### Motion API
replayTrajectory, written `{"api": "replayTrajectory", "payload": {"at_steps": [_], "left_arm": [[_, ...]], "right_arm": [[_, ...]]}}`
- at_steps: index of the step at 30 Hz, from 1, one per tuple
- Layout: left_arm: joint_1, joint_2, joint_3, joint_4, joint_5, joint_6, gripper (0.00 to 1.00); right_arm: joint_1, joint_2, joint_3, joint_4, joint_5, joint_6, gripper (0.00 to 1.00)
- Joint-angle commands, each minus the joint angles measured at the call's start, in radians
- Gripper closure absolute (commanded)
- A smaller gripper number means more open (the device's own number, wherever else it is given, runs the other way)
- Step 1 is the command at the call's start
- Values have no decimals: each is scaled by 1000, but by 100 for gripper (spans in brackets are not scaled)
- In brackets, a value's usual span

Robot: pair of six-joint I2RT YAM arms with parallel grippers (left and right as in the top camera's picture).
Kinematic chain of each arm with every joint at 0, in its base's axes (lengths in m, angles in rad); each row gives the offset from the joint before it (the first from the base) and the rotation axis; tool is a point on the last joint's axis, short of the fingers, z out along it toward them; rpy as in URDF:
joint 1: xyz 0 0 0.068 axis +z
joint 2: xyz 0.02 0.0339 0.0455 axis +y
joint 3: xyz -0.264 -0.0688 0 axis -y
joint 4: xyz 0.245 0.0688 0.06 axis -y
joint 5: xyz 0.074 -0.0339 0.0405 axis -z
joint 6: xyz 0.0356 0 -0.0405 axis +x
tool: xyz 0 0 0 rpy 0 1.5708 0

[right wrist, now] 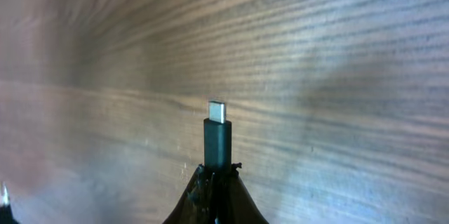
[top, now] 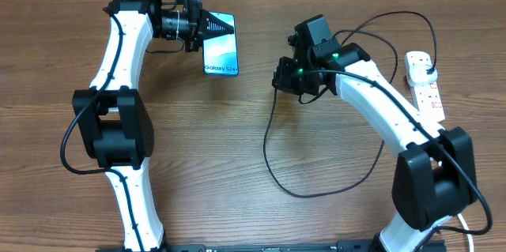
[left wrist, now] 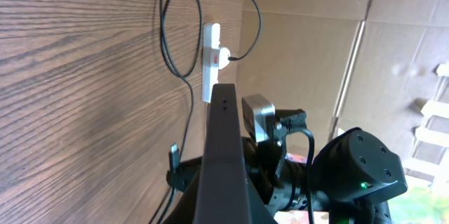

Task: Plug charger to phone and switch on socket
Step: 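Lift the USB-C plug with the right gripper toward the phone's bottom port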

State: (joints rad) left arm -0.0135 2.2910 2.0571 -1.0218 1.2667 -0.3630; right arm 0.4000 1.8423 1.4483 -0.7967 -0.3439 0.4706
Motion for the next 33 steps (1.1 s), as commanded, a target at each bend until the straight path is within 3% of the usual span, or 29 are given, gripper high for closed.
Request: {"api": "replayTrajectory", "payload": {"at_steps": [1,15,24,33], "left_arm": [[-1,-32,18,0,96,27,96],[-21,-32,18,-3,109,35,96],[-92,-32,18,13,122,34,96],[-140,-32,19,204,169,-138,96]], "right_arm": [[4,-72,11,-22,-35,-80,96],[87,-416,-164,-10,63,-79,96],[214,-516,-308,110,67,79,96],[274,-516,-330,203,90,256,96]]}}
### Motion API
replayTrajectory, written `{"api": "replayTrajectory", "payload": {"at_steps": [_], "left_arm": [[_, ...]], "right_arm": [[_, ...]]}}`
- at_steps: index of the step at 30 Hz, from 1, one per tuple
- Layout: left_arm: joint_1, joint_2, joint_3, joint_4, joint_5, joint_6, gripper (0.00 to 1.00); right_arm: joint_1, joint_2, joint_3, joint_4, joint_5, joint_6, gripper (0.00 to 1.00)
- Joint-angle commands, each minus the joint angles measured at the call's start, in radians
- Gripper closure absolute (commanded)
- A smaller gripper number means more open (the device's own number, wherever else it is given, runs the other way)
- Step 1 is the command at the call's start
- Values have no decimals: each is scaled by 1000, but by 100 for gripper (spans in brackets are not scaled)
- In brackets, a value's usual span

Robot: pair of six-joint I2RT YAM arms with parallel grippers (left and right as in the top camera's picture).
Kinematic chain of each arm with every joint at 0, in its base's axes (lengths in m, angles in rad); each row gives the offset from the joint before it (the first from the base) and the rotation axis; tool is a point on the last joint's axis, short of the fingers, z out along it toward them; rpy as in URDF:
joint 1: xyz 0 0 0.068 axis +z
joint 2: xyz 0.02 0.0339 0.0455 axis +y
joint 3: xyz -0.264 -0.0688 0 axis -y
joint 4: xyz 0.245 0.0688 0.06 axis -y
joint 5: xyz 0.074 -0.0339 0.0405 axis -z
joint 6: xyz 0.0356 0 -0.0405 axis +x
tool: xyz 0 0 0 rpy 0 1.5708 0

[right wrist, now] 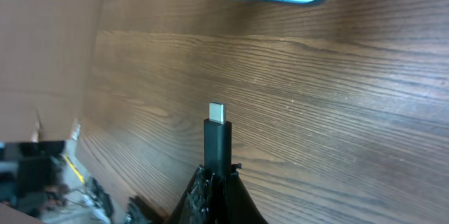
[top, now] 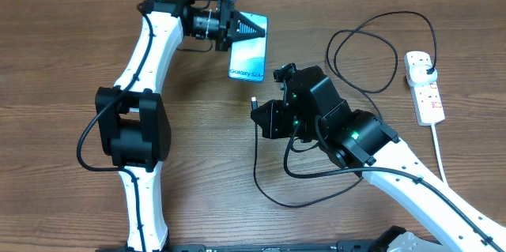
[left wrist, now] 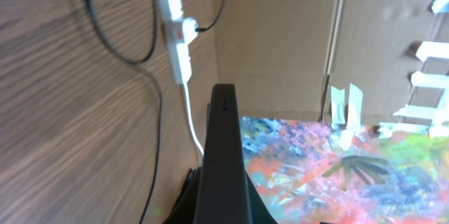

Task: Plug charger to phone and switch on socket
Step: 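Lift the USB-C plug with the right gripper toward the phone's bottom port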

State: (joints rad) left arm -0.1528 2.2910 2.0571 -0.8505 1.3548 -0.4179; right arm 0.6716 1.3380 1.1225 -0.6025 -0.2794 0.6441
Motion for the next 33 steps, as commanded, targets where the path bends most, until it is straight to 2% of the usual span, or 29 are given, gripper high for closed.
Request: {"api": "replayTrajectory", "payload": {"at_steps": [1,7,13,33], "left_arm": [[-3,-32,19,69,88,-117,96],[-6,-32,19,200,94,-265,96],[-9,-32,19,238,93,-348,96],[-35,-32,19,251,94,-360,96]], "right_arm": [[2,-11,-4,8,37,94,96],[2,-11,-4,48,55,115,96],[2,-11,-4,83,119,115,96],[0,2,-4,157,133,111,96]]}}
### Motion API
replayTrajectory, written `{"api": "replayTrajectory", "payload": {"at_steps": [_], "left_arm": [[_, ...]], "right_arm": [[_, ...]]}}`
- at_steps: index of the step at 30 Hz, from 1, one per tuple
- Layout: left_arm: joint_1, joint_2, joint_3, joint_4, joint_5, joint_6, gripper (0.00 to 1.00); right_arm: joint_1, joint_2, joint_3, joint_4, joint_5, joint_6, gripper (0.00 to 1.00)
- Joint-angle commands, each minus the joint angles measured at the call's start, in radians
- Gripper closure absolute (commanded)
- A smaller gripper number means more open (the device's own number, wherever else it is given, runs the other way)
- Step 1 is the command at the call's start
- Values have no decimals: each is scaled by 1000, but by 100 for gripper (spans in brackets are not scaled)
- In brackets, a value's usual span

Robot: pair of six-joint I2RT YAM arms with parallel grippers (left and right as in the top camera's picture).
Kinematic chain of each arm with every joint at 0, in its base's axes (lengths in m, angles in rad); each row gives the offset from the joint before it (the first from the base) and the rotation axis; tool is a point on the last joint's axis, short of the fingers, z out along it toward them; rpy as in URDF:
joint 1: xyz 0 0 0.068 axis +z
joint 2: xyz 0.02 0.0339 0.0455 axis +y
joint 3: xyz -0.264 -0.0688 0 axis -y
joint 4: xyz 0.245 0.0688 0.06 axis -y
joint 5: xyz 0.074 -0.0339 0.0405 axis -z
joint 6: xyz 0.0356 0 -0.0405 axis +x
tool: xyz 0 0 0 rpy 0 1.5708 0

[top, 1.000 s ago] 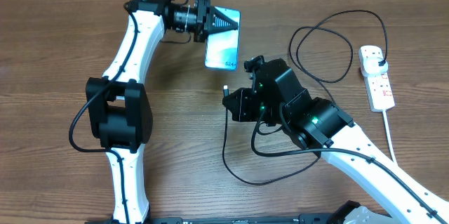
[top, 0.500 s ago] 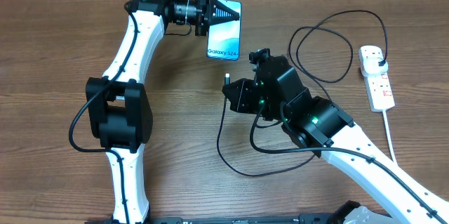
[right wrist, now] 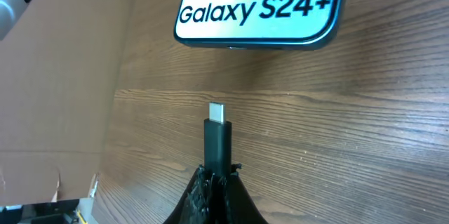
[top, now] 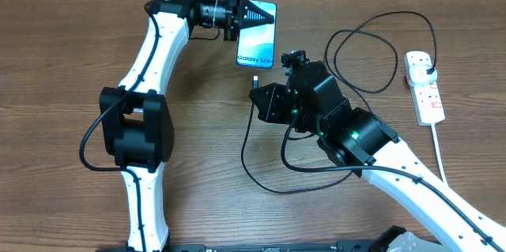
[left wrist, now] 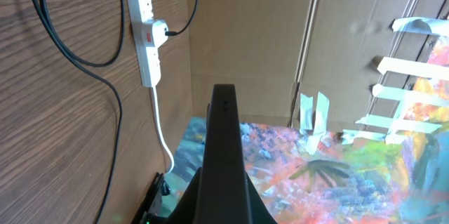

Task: Plug charger to phone and switch on socket
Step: 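Lift the USB-C plug with the right gripper toward the phone's bottom port, then push the USB-C plug up into the phone's bottom port with the right gripper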

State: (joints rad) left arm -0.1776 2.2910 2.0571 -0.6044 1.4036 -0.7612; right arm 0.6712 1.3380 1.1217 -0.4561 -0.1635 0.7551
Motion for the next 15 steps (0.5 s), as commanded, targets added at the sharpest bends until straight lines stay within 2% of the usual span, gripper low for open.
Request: {"api": "replayTrajectory", "payload": {"at_steps": [1,9,15], "left_arm": [[-11,-32,19,5,45,-17,96],[-13,-32,19,8,45,-17,96],[-13,-32,19,11,45,-16,96]], "right_arm": [[1,2,-3,12,17,0,96],[-11,2,-3,16,27,9,96],[-58,5,-3,24,-41,12,96]]}}
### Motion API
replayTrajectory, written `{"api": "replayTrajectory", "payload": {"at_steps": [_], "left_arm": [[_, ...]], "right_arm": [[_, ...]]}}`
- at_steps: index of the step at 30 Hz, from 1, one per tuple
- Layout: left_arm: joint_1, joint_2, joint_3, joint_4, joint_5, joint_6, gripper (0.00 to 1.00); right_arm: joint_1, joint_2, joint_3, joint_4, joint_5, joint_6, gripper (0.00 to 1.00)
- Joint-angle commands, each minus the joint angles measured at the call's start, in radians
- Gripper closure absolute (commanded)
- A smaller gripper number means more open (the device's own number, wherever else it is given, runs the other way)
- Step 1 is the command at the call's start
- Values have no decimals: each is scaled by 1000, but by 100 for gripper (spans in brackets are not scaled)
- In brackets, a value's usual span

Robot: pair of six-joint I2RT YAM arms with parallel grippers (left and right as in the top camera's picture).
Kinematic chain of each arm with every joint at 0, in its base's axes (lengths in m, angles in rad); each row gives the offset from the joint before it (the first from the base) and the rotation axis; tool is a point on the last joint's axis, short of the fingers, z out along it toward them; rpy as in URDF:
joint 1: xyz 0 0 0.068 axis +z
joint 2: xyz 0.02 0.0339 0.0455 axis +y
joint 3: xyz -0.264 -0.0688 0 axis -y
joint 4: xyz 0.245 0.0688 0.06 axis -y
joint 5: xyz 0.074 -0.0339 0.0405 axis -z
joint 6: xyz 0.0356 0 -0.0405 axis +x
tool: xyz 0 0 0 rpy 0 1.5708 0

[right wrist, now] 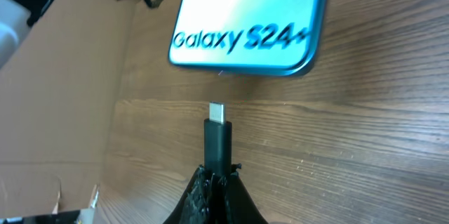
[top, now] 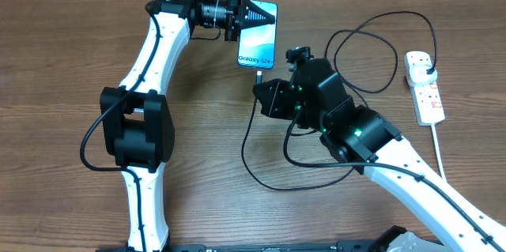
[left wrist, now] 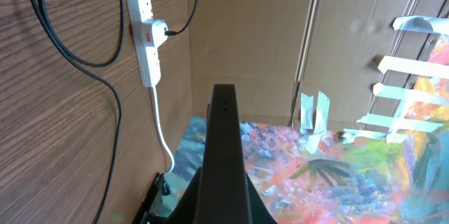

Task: Plug charger to phone and switch on socket
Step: 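Push the USB-C plug up into the phone's bottom port with the right gripper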

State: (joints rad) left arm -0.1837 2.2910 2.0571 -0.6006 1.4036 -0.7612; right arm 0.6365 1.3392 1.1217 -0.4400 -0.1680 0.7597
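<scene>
A blue phone [top: 258,43] reading "Galaxy S24+" [right wrist: 242,24] is held off the table by my left gripper [top: 247,16], shut on its top end; in the left wrist view only its dark edge [left wrist: 224,154] shows. My right gripper [right wrist: 217,175] is shut on the black charger plug [right wrist: 217,135], whose metal tip points at the phone's bottom edge, a short gap away. The plug [top: 256,79] sits just below the phone from overhead. The black cable [top: 371,50] runs to the white socket strip [top: 423,86] at the far right.
A loop of black cable [top: 261,157] lies on the wooden table [top: 63,165] below my right arm. The strip's white lead [top: 441,165] trails toward the front right. Cardboard walls [left wrist: 252,55] and a painted sheet [left wrist: 337,168] stand beyond the table.
My right gripper has carried the plug slightly closer to the phone's bottom edge. The phone now sits a little more tilted in the right wrist view. The left arm is unchanged.
At first my left gripper held the phone at the upper left and my right held the plug over bare table. Then the phone was further right and the right arm had swung left beneath it. Since then the plug tip has closed on the phone's bottom edge.
</scene>
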Motion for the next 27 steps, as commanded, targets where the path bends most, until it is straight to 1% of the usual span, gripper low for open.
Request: {"api": "replayTrajectory", "payload": {"at_steps": [1,11,21,27], "left_arm": [[-7,-32,19,8,45,-16,96],[-7,-32,19,12,43,-16,96],[-7,-32,19,12,29,-16,96],[-5,-32,19,18,13,-17,96]], "right_arm": [[-34,6,-3,10,-56,8,96],[-53,72,-3,49,-214,0,96],[-53,87,-3,72,-219,-9,96],[-53,81,-3,71,-219,-48,96]]}}
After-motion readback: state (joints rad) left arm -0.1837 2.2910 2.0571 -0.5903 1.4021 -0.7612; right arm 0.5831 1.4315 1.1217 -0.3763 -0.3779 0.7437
